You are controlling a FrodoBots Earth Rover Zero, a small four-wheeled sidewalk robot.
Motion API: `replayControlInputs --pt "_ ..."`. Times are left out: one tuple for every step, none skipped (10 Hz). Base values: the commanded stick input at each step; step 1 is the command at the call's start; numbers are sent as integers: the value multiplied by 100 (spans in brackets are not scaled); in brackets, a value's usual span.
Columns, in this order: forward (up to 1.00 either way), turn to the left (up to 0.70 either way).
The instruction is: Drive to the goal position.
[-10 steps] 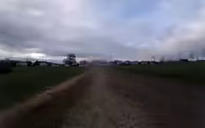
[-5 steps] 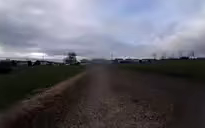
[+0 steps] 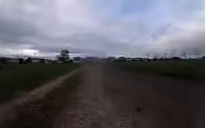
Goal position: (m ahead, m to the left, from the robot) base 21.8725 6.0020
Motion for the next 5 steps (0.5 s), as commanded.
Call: replayControlInputs --pt "85 -2" --pt "85 0" --pt "85 0" --pt "85 0" --pt "85 0"
